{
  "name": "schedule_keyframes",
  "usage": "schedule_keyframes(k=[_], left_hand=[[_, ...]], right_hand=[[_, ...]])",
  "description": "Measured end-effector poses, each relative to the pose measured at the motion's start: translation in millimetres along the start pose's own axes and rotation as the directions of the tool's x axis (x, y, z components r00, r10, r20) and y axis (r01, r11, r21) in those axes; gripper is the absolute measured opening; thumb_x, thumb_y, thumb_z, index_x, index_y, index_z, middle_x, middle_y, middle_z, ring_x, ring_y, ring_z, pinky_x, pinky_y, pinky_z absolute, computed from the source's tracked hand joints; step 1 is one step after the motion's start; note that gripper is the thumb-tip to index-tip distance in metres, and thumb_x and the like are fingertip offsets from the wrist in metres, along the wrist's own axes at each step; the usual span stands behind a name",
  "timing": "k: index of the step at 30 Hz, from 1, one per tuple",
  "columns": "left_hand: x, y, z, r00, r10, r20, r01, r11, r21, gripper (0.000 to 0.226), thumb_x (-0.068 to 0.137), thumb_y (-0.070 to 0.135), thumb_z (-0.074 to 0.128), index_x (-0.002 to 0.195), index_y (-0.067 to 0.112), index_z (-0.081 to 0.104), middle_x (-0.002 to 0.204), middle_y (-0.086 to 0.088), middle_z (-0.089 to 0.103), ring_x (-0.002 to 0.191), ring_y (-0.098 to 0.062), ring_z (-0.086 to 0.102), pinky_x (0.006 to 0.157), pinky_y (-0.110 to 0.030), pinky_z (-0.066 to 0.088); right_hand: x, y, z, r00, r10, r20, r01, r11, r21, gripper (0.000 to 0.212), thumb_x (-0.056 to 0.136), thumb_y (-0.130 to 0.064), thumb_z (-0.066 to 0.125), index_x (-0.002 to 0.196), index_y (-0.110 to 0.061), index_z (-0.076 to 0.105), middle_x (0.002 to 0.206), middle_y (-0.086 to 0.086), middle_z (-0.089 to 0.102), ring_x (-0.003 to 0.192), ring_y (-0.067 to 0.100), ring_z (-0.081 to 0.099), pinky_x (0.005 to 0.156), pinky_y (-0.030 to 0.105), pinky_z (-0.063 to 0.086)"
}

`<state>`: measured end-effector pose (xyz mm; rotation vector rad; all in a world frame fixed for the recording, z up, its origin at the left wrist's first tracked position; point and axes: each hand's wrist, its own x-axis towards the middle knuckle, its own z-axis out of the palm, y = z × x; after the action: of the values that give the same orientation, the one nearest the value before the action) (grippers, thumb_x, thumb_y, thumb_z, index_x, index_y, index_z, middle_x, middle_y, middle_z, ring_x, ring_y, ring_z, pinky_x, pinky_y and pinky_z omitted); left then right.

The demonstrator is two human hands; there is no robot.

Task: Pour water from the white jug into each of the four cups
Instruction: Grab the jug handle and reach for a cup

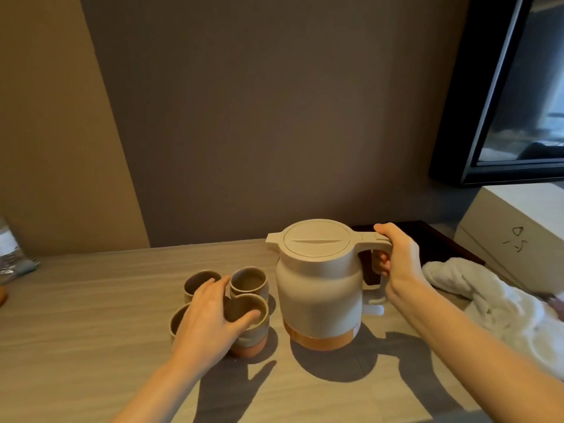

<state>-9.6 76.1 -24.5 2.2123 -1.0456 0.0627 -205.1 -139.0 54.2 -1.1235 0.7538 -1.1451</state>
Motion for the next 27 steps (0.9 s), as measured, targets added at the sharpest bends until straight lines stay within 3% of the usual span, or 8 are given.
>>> schedule_keyframes(k=[3,8,13,18,21,24,27], left_hand=[[-4.0,-9.4,4.8,0.999,-0.037,0.033,0.034,0.995,0.098,0.099,0.056,0.081,0.063,0.136,0.028,0.044,0.14,0.006,0.05,0.135,-0.016,0.038,0.102,-0.037,0.041],[4.8,-13.0,13.6,0.998,-0.043,0.048,0.03,0.971,0.239,0.089,0.047,0.091,0.055,0.113,0.031,0.056,0.125,0.008,0.061,0.128,-0.019,0.046,0.103,-0.04,0.043],[9.8,-15.6,27.3,0.998,-0.037,0.043,0.02,0.943,0.332,0.087,0.05,0.089,0.056,0.113,0.029,0.055,0.127,0.007,0.06,0.129,-0.021,0.044,0.111,-0.041,0.032],[11.0,-13.7,32.7,0.998,-0.058,0.01,0.053,0.957,0.286,0.09,0.046,0.087,0.061,0.111,0.026,0.05,0.124,0.004,0.059,0.12,-0.02,0.05,0.101,-0.039,0.045],[7.6,-10.3,35.2,0.998,-0.065,-0.014,0.067,0.975,0.214,0.093,0.043,0.084,0.066,0.113,0.026,0.047,0.121,0.005,0.058,0.112,-0.017,0.054,0.087,-0.032,0.053],[7.8,-5.3,27.8,0.996,-0.094,0.007,0.094,0.994,0.064,0.095,0.038,0.084,0.069,0.113,0.03,0.043,0.11,0.009,0.057,0.096,-0.013,0.058,0.072,-0.025,0.056],[12.0,1.1,13.8,0.99,-0.127,0.059,0.134,0.982,-0.136,0.1,0.034,0.082,0.073,0.114,0.032,0.04,0.107,0.012,0.055,0.093,-0.013,0.058,0.064,-0.021,0.051]], right_hand=[[-7.3,-5.3,-3.2,1.0,-0.001,-0.001,0.001,1.0,-0.012,0.03,0.071,-0.036,0.065,0.045,-0.022,0.06,0.047,-0.003,0.051,0.039,0.005,0.04,0.04,0.017,0.034],[-14.8,-7.6,-6.1,1.0,0.013,0.012,-0.012,0.999,-0.042,0.027,0.071,-0.037,0.065,0.052,-0.018,0.061,0.052,0.0,0.053,0.043,0.008,0.039,0.045,0.022,0.033],[-18.2,-4.4,-8.7,1.0,0.024,0.015,-0.023,0.998,-0.06,0.027,0.071,-0.035,0.066,0.048,-0.021,0.063,0.051,-0.002,0.058,0.045,0.008,0.043,0.049,0.024,0.035],[-20.0,-1.0,-10.4,0.999,0.048,0.002,-0.048,0.996,-0.08,0.024,0.072,-0.036,0.066,0.066,-0.013,0.065,0.062,0.001,0.064,0.059,0.012,0.051,0.055,0.025,0.04],[-21.1,-1.7,-10.9,0.999,0.051,-0.007,-0.051,0.995,-0.081,0.023,0.073,-0.035,0.066,0.066,-0.014,0.066,0.059,-0.001,0.065,0.059,0.013,0.052,0.055,0.025,0.04],[-22.1,-6.4,-10.7,0.999,0.04,-0.004,-0.04,0.996,-0.086,0.023,0.074,-0.036,0.066,0.062,-0.016,0.064,0.053,-0.006,0.065,0.055,0.009,0.053,0.053,0.024,0.039],[-23.4,-13.5,-8.9,0.999,0.038,0.003,-0.038,0.996,-0.082,0.024,0.073,-0.036,0.066,0.059,-0.016,0.061,0.053,-0.004,0.063,0.054,0.01,0.05,0.053,0.025,0.037]])
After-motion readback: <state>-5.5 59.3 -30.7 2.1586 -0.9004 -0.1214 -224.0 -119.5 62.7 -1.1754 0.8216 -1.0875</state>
